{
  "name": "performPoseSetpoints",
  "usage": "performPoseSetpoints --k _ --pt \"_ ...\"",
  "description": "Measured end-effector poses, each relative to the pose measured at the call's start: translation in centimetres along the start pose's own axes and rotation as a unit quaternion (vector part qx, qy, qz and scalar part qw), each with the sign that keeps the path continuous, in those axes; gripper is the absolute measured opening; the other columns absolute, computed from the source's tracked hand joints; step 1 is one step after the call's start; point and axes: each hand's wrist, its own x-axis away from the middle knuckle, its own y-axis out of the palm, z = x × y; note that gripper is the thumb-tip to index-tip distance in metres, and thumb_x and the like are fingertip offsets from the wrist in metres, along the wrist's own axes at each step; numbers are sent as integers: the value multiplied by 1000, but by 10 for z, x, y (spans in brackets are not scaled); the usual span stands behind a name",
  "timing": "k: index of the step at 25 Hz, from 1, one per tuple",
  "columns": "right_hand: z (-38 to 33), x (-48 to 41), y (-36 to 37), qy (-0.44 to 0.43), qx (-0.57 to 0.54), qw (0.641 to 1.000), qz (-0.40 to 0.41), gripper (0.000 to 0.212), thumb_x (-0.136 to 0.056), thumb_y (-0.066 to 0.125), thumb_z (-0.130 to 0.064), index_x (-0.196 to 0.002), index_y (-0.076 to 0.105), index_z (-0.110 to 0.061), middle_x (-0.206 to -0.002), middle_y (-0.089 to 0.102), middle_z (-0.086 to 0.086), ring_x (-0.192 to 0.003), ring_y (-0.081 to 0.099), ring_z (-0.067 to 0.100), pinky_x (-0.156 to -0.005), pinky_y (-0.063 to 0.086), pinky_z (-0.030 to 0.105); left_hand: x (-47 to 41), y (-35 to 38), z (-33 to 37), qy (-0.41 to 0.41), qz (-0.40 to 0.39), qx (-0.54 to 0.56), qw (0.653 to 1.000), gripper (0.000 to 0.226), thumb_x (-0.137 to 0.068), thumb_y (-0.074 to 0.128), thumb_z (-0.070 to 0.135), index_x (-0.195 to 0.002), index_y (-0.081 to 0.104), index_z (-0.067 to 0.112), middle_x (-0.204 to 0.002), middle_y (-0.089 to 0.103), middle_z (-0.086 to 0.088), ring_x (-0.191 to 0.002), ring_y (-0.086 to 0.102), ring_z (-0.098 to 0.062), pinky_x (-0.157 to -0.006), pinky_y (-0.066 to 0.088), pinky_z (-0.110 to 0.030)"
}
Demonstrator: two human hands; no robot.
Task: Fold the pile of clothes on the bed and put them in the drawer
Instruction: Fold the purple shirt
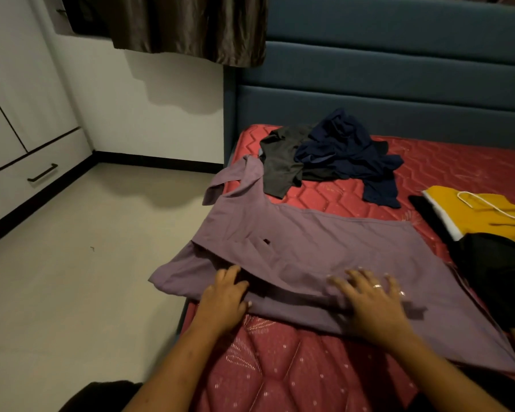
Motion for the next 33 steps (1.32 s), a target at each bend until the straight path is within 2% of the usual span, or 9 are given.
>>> performPoseSetpoints --k 4,9,12,15,21,23,26,30,33 --pt "-61 -12 7 -42 -50 998 2 49 -68 50 -44 -115 63 -37 -118 63 2 -106 61 24 -92 33 51 -8 0 -6 46 101 -36 993 19 -59 83 21 -67 66 17 -128 54 -4 -102 49 -23 -55 51 -32" --pt "-97 -28 8 -79 -67 992 75 26 -68 43 -23 -84 64 -23 -97 65 1 -80 62 24 -71 34 38 -14 14 -7 87 52 17 995 31 -67 77 8 -98 70 6 -139 53 -5 -124 53 -29 -76 59 -39" --pt "-83 -38 10 -103 -51 992 48 17 -64 58 -23 -81 64 -22 -67 60 -1 -52 61 23 -52 40 34 -21 9 -7 101 119 71 985 39 -76 59 3 -114 68 7 -129 62 -2 -111 63 -23 -85 55 -31" --pt "-42 -39 12 -71 -9 997 -6 44 -47 83 -26 -89 70 -28 -68 62 -1 -49 61 24 -50 43 31 -20 -7 -4 120 161 51 978 45 -75 40 12 -105 73 14 -118 68 4 -92 69 -15 -73 53 -20" --pt "15 -22 -20 -16 34 995 95 52 -80 42 -26 -126 57 -43 -98 62 -1 -81 51 25 -72 34 38 -4 -11 4 177 238 -4 955 48 -61 71 5 -108 67 11 -75 70 -4 -57 66 -21 -47 48 -23" --pt "25 -11 -18 -73 10 997 -36 64 -85 45 -23 -138 33 -57 -133 53 -2 -109 47 24 -86 40 41 3 -9 2 115 181 -27 976 73 -40 87 2 -109 66 11 -56 59 -1 -42 55 -20 -37 38 -25" --pt "37 6 -15 -68 -47 960 -269 82 -90 51 -21 -141 3 -63 -160 2 -12 -144 15 23 -111 25 42 18 5 6 88 103 -78 988 55 -32 89 4 -78 63 16 -52 54 2 -41 53 -18 -33 35 -23" --pt "58 3 -17 87 -88 969 -213 100 -81 59 -17 -144 -9 -55 -160 -1 -9 -144 12 28 -111 33 45 21 15 5 102 108 -114 982 21 -54 66 3 -68 58 17 -57 56 0 -50 53 -23 -39 39 -28" --pt "82 6 -5 156 -277 911 -264 112 -68 79 -22 -147 5 -52 -159 7 2 -140 22 32 -110 36 40 19 18 13 75 106 -112 985 14 -61 50 9 -70 58 18 -62 57 1 -54 55 -25 -51 41 -31"
